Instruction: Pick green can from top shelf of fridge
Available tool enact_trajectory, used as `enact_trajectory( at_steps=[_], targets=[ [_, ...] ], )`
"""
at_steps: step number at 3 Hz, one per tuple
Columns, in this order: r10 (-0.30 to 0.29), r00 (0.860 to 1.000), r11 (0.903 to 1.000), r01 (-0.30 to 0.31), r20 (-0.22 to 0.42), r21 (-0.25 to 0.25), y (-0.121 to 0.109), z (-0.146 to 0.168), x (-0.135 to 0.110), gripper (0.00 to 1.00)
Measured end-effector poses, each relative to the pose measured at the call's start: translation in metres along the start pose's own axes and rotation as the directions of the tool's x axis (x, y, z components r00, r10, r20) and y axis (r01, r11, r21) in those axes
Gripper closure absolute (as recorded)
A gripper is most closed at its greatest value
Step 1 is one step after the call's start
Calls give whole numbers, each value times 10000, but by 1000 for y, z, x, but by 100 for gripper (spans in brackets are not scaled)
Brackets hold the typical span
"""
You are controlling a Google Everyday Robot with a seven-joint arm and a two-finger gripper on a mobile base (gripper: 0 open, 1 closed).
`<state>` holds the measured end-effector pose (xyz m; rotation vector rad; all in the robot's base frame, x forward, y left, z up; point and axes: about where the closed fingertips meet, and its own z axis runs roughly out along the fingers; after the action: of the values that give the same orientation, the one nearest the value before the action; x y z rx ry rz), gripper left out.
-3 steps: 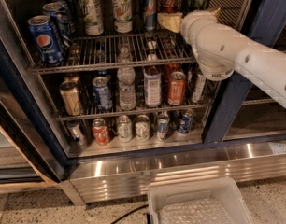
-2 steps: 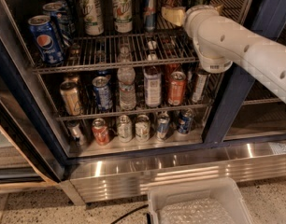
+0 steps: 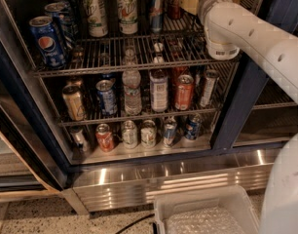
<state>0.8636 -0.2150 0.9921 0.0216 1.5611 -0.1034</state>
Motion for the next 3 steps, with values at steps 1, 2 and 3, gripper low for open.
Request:
enact_trajectory(
  at_steps=[1,2,3],
  targets=[
    [-18,10000,10000,18,-13,36,0,1,2,0],
    [-66,10000,9998,67,-36,202,-3,7,5,0],
    [2,9999,9976,6,-112,686,-18,18,8,0]
  ],
)
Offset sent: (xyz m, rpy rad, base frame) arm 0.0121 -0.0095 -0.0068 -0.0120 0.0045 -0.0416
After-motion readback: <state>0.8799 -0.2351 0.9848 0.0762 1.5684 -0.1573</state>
